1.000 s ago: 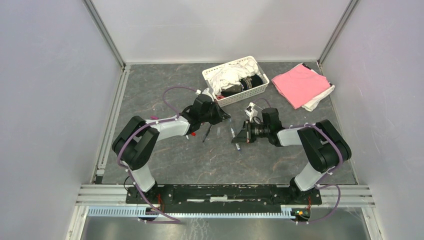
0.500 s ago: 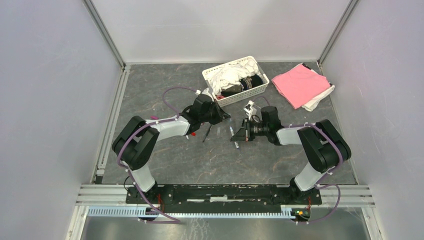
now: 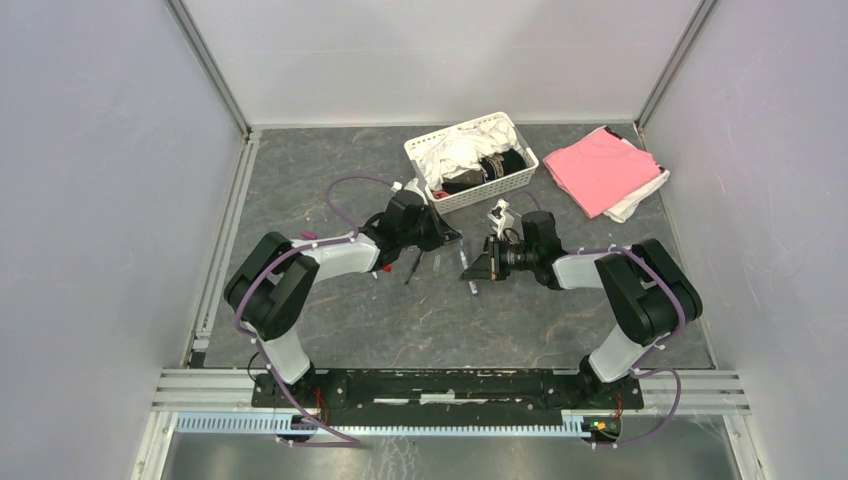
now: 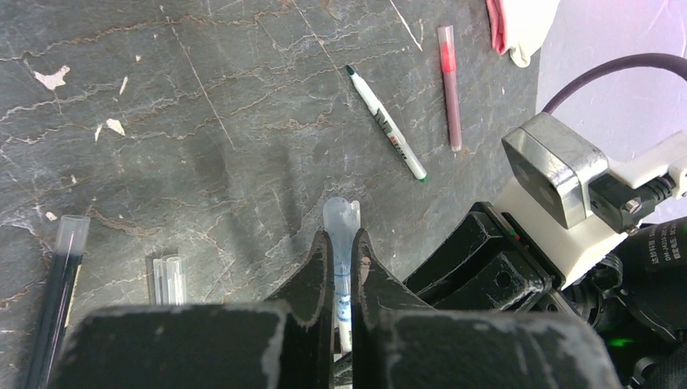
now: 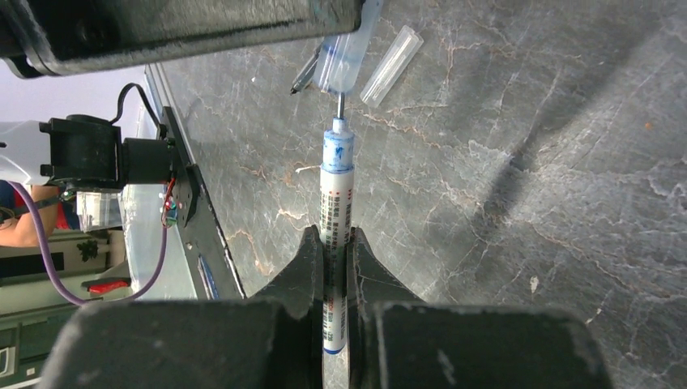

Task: Insert the pens into the pen caps
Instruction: Insert the pen cap onto the pen.

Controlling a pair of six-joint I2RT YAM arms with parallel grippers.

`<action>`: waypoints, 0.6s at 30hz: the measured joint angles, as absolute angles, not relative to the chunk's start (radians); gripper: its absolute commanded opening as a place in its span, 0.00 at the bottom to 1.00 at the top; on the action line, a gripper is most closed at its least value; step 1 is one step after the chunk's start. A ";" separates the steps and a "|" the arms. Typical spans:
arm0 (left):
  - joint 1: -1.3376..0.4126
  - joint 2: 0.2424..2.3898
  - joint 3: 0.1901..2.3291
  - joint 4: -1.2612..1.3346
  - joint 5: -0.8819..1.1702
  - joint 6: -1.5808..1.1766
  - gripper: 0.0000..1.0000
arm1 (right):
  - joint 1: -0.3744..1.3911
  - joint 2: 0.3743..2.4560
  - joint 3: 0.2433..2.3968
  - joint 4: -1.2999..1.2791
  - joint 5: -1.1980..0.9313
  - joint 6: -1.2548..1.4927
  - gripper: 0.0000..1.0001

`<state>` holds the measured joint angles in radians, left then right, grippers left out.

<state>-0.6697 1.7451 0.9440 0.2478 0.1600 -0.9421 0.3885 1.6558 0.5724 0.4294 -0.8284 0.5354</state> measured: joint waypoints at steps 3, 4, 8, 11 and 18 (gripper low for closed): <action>-0.670 1.745 0.943 0.251 0.165 -0.942 0.02 | 0.389 1.657 0.582 0.427 -0.824 0.540 0.00; -0.670 1.745 0.942 0.253 0.166 -0.942 0.02 | 0.389 1.658 0.588 0.427 -0.823 0.544 0.00; -0.670 1.745 0.937 0.265 0.168 -0.942 0.02 | 0.389 1.668 0.605 0.429 -0.813 0.559 0.00; -0.670 1.745 0.930 0.268 0.167 -0.942 0.02 | 0.389 1.673 0.606 0.429 -0.813 0.574 0.00; -0.681 1.745 0.928 0.270 0.155 -0.941 0.02 | 0.391 1.686 0.606 0.441 -0.820 0.628 0.00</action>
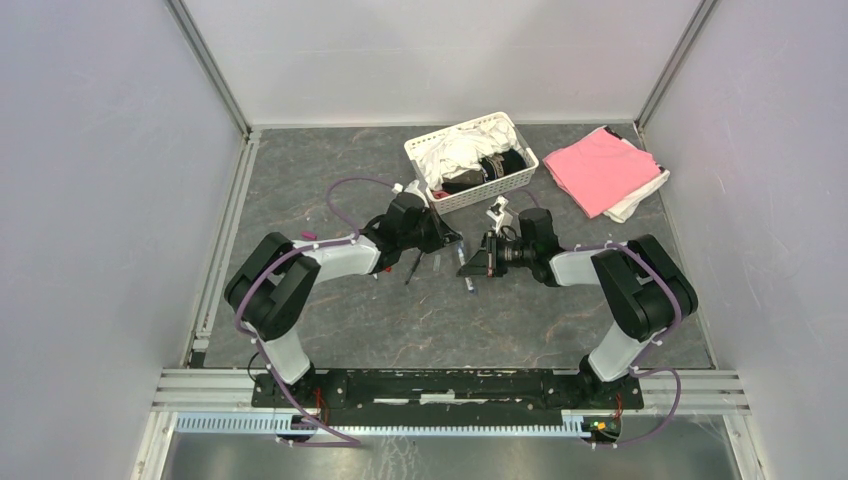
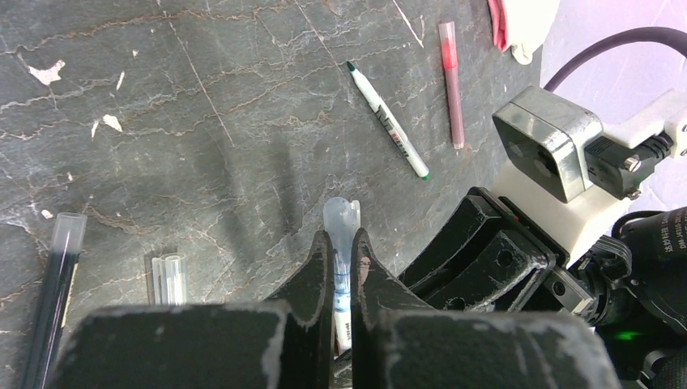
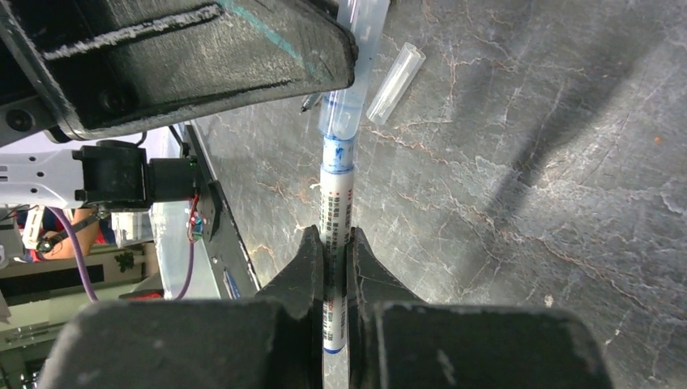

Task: Insert the pens into the pen caps
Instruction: Insert the pen cap onto the pen.

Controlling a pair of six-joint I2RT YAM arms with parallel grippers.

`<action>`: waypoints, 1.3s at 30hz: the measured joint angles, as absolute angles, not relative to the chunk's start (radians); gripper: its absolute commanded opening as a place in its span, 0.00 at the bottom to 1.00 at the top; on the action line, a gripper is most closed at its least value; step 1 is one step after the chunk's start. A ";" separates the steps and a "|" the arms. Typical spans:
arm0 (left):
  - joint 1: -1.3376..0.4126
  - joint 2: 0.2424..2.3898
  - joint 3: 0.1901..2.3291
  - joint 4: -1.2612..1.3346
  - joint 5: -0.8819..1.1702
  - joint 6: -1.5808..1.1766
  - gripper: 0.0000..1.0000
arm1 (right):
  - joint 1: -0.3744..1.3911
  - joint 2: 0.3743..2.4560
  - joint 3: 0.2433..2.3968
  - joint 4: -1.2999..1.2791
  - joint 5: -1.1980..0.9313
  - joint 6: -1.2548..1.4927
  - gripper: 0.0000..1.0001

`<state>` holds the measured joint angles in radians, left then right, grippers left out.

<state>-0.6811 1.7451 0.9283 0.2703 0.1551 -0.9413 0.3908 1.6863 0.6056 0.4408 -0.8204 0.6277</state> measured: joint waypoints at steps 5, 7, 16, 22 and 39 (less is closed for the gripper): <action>-0.683 1.745 0.928 0.273 0.151 -0.941 0.02 | 0.391 1.686 0.606 0.466 -0.820 0.658 0.00; -0.686 1.744 0.926 0.279 0.148 -0.941 0.02 | 0.391 1.686 0.606 0.470 -0.820 0.663 0.00; -0.689 1.724 0.896 0.295 0.149 -0.941 0.02 | 0.392 1.686 0.605 0.461 -0.811 0.645 0.00; -0.707 1.657 0.861 0.295 0.107 -0.902 0.02 | 0.398 1.671 0.605 0.487 -0.811 0.650 0.00; -0.783 1.344 0.806 0.279 0.053 -0.807 0.58 | 0.398 1.452 0.559 0.602 -0.898 0.509 0.00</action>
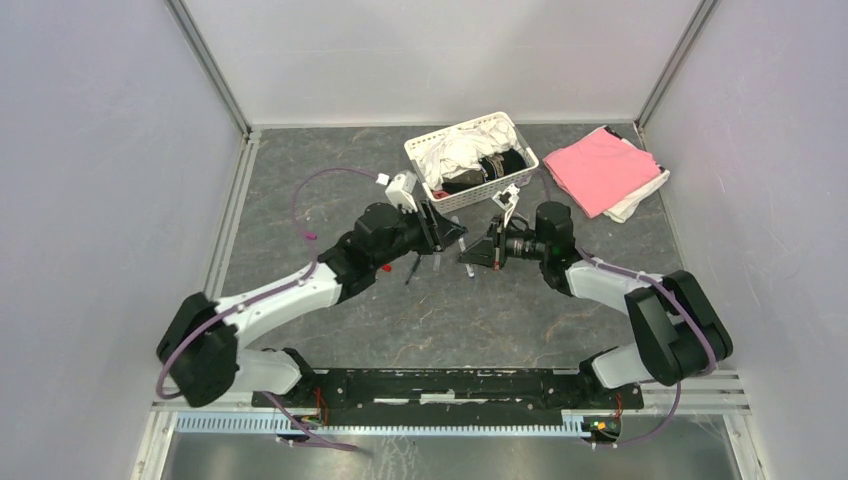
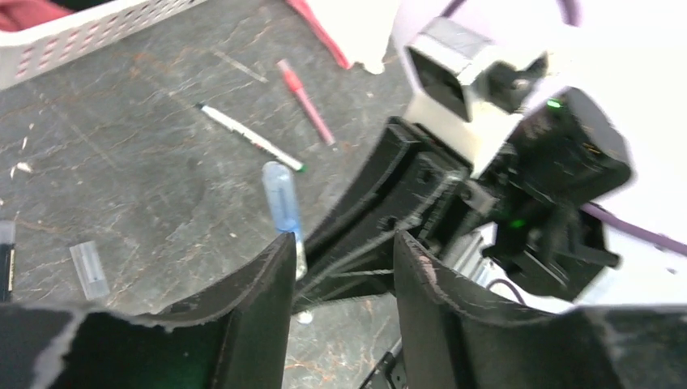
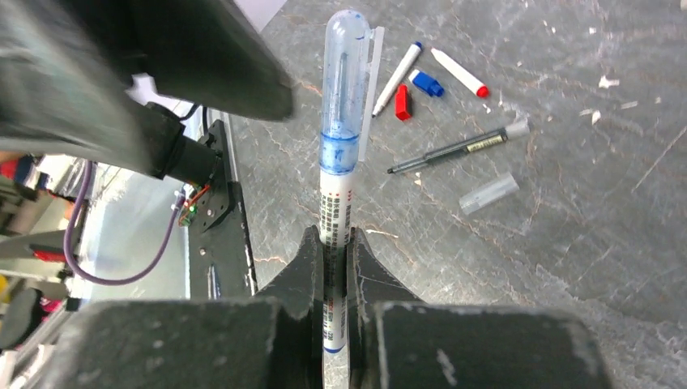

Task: Insert the pens into the pen caps
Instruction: Insert the pen cap onto the pen, then press the pen cap onto the pen.

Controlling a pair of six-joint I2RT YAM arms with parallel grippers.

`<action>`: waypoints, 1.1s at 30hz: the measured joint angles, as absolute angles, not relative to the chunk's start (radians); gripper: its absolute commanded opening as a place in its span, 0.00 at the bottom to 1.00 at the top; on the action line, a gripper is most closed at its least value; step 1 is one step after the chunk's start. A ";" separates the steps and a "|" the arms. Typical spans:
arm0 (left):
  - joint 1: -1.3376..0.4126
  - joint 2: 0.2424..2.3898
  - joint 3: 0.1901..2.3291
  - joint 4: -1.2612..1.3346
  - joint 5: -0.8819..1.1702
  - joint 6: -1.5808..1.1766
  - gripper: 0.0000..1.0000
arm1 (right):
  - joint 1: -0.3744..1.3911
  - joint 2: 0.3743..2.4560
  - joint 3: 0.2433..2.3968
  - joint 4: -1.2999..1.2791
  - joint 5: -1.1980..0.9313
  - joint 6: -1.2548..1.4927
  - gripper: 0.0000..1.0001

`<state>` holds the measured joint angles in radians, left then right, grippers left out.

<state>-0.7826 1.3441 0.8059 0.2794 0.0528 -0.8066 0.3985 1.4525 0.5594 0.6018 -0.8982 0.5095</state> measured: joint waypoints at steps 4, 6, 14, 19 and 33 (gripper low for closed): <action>-0.795 1.187 0.806 0.220 0.043 -0.771 0.74 | 0.398 1.386 0.585 0.525 -0.935 0.410 0.00; -0.795 1.110 0.809 0.193 0.033 -0.746 0.76 | 0.398 1.345 0.613 0.461 -0.957 0.339 0.00; -0.794 1.007 0.935 0.131 0.096 -0.654 0.79 | 0.397 1.166 0.711 0.316 -1.050 0.171 0.00; -0.794 1.009 0.994 0.158 0.163 -0.654 0.80 | 0.397 1.077 0.746 0.296 -1.079 0.170 0.00; -0.854 1.176 1.211 0.105 0.007 -0.791 0.71 | 0.400 1.033 0.939 0.106 -0.757 0.236 0.00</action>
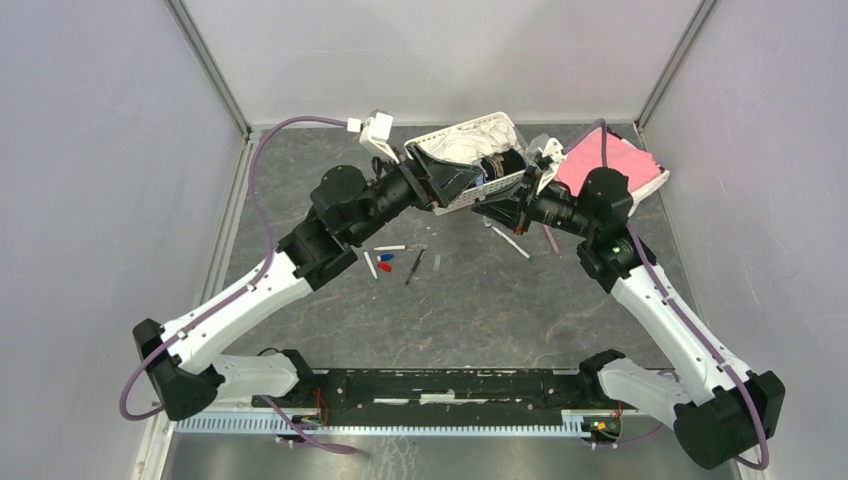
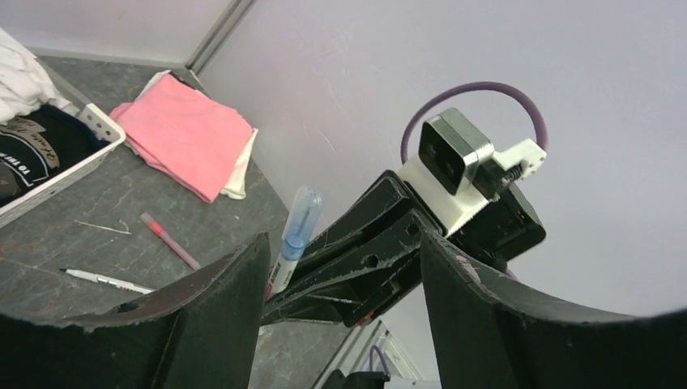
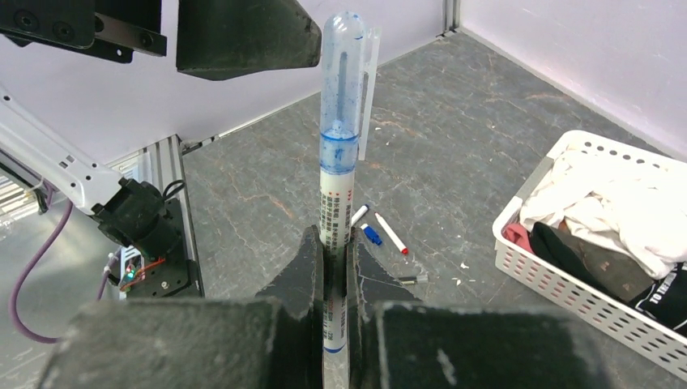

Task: Insert the pens into the pen caps
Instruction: Press the pen cap onto the pen.

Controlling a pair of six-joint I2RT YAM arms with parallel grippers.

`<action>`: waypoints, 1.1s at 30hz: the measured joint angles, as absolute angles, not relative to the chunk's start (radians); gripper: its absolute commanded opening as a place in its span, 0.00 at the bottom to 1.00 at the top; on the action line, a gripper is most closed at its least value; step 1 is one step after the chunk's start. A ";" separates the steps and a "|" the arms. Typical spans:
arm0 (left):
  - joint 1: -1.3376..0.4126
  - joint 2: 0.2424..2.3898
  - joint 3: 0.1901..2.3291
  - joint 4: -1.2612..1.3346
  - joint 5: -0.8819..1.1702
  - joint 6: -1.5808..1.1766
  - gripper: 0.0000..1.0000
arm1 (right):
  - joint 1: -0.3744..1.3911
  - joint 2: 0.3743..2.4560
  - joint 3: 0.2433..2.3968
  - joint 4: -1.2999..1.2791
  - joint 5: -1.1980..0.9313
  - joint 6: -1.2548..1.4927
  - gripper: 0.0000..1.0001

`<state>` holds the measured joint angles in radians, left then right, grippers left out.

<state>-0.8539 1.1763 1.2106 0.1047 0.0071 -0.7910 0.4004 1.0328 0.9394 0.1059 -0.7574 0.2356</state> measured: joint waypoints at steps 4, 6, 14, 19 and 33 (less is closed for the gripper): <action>-0.882 1.227 1.271 0.067 -0.055 -0.791 0.64 | 0.404 1.033 0.939 0.091 -0.732 0.249 0.00; -0.895 1.260 1.310 0.049 -0.079 -0.790 0.57 | 0.404 1.033 0.939 0.088 -0.724 0.255 0.00; -0.946 1.343 1.423 -0.082 -0.215 -0.747 0.46 | 0.404 1.033 0.939 0.080 -0.697 0.276 0.00; -0.958 1.355 1.453 -0.134 -0.255 -0.727 0.45 | 0.404 1.033 0.939 0.080 -0.696 0.284 0.00; -0.962 1.412 1.494 -0.194 -0.288 -0.665 0.45 | 0.411 1.033 0.938 0.080 -0.697 0.284 0.00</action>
<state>-0.9619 1.4117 1.4944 -0.1936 -0.2878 -0.6647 0.4114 1.0328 0.9382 0.0803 -0.6971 0.2840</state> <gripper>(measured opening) 0.448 0.066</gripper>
